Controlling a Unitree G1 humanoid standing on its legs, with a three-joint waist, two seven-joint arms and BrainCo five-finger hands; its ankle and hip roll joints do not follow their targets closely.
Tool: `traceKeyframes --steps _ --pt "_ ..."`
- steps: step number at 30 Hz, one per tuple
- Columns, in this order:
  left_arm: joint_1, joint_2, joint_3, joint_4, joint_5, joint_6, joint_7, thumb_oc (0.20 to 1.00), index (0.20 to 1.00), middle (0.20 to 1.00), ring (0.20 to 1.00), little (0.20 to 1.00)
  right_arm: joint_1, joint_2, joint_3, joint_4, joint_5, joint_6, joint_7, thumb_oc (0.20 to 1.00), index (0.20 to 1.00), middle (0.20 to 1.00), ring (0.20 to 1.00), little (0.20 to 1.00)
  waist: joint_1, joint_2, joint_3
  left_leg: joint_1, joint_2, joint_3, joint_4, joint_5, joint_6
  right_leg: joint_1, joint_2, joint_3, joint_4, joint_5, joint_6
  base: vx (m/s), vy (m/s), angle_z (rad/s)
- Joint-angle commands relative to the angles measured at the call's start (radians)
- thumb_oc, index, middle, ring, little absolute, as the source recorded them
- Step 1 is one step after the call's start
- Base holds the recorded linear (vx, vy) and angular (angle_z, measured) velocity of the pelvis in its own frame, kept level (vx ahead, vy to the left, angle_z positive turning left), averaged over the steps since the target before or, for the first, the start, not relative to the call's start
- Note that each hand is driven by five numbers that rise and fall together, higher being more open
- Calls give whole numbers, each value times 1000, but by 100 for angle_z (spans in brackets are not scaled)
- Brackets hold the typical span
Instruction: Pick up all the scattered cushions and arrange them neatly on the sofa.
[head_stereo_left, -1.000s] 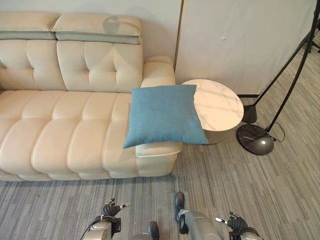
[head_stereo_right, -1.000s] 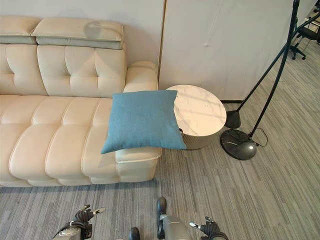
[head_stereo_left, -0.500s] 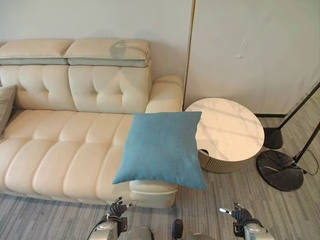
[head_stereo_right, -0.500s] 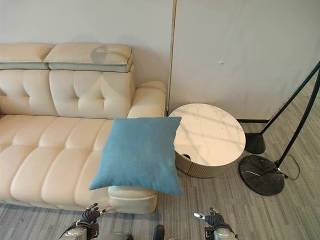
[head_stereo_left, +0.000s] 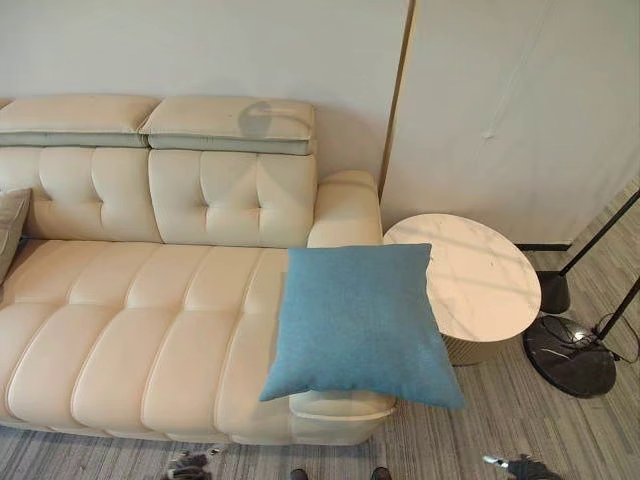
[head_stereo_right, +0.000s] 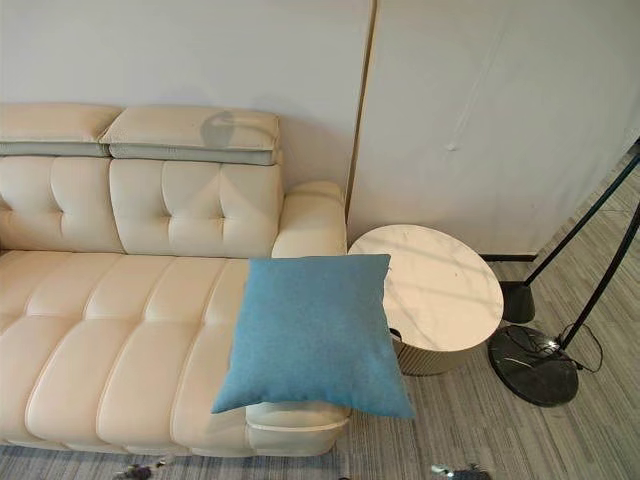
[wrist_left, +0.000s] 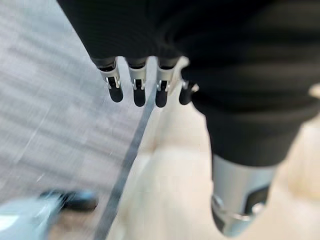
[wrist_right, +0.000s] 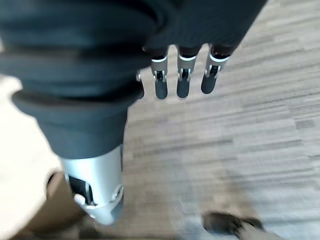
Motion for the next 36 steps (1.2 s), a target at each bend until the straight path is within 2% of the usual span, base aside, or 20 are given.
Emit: traceKeyframes --steps 1,3,4,5,10,12,15,16,19,21,25,28,32,34,35,36 --pt "-94 78 26 -25 -30 -40 12 1000 1000 1000 1000 1000 -91 -120 22 -43 -36 0 -11 1000 1000 1000 1000 1000 10 -30 -9 -9 12 2 4 -39 -30 -2 -37 -8 0 -52 65 7 167 -10" --pt "-130 116 31 -36 -41 -39 13 1000 1000 1000 1000 1000 -124 -174 23 -91 -52 7 -9 1000 1000 1000 1000 1000 8 -32 -13 -7 9 9 4 -44 -28 -4 -41 -2 0 -49 71 8 88 -16" --pt "-131 116 31 -36 -41 -39 12 1000 1000 1000 1000 1000 -125 -174 23 -91 -52 7 -9 1000 1000 1000 1000 1000 9 -32 -12 -7 9 10 4 -44 -28 -4 -41 -2 0 -49 71 3 95 -17" --pt "-191 155 11 -51 -50 -39 12 1000 1000 1000 1000 1000 -185 -230 37 -140 -71 12 -8 1000 1000 1000 1000 1000 4 -34 -13 -6 7 18 4 -48 -25 -9 -45 5 0 -41 77 -7 93 -12" --pt "-294 158 -42 -51 -110 -32 8 1000 1000 1000 1000 1000 -326 -230 126 -216 -102 26 -6 1000 1000 1000 1000 1000 -6 -32 -7 -8 7 39 4 -51 -19 -24 -49 22 0 -28 84 -23 72 -20" --pt "-392 124 -98 -38 -180 -32 11 1000 1000 1000 1000 1000 -480 -143 244 -193 -118 41 -3 1000 1000 1000 1000 1000 -8 -31 5 -13 10 60 4 -53 -15 -46 -50 43 0 -19 88 -44 63 -24" --pt "-473 91 -130 -28 -245 -37 35 1000 1000 1000 1000 1000 -578 -55 320 -159 -115 51 -16 1000 1000 1000 1000 1000 -4 -34 33 -31 11 65 4 -47 -13 -67 -51 49 0 -13 86 -52 16 -18" --pt "-475 91 -130 -27 -245 -37 35 1000 1000 1000 1000 1000 -580 -55 321 -157 -114 51 -16 1000 1000 1000 1000 1000 -4 -34 34 -31 11 65 4 -46 -13 -68 -51 49 0 -12 85 -162 12 -4" --pt "-651 65 -209 37 -304 -53 65 1000 1000 1000 1000 1000 -770 35 438 -90 -103 49 -49 1000 1000 1000 1000 1000 -4 -30 124 -122 13 58 4 -10 -8 -167 -49 63 0 20 78 -247 7 -1" --pt "-735 64 -242 85 -318 -54 75 1000 1000 1000 1000 1000 -866 77 481 -53 -84 49 -63 1000 1000 1000 1000 1000 1 -30 158 -178 12 59 4 16 -6 -234 -48 70 19 32 71 -194 -6 -4" --pt "-883 33 -288 125 -370 -72 103 1000 1000 1000 1000 1000 -998 154 532 -25 -31 29 -110 1000 1000 1000 1000 1000 4 -39 194 -331 8 47 88 21 -6 -361 -53 77 65 48 64 -104 -18 -8" --pt "-926 -2 -302 129 -394 -77 110 1000 1000 1000 1000 1000 -1034 190 547 -34 -3 17 -128 1000 1000 1000 1000 1000 1 -42 199 -385 7 40 110 23 -7 -403 -54 74 78 50 64 -3 -17 3" --pt "-949 -101 -351 45 -474 -106 113 1000 1000 1000 1000 1000 -1069 247 567 -105 59 -5 -160 1000 1000 1000 1000 1000 -1 -46 211 -415 3 30 108 31 -9 -421 -59 61 74 51 66 76 7 3" --pt "-916 -144 -362 -65 -536 -119 104 1000 1000 1000 1000 1000 -1029 269 535 -212 136 -30 -184 1000 1000 1000 1000 1000 -6 -47 214 -398 2 31 98 28 -9 -407 -58 61 65 49 68 92 38 4" --pt "-896 -162 -368 -110 -568 -123 105 834 834 834 834 834 -1002 280 530 -261 152 -37 -188 1000 1000 1000 1000 1000 -8 -50 211 -394 1 32 91 30 -7 -405 -57 61 59 51 69 88 27 0" --pt "-871 -183 -369 -168 -618 -136 103 548 548 548 548 548 -965 290 523 -327 181 -49 -192 1000 1000 1000 1000 1000 -11 -52 211 -385 1 34 85 29 -7 -397 -57 59 54 49 70 72 22 -2"
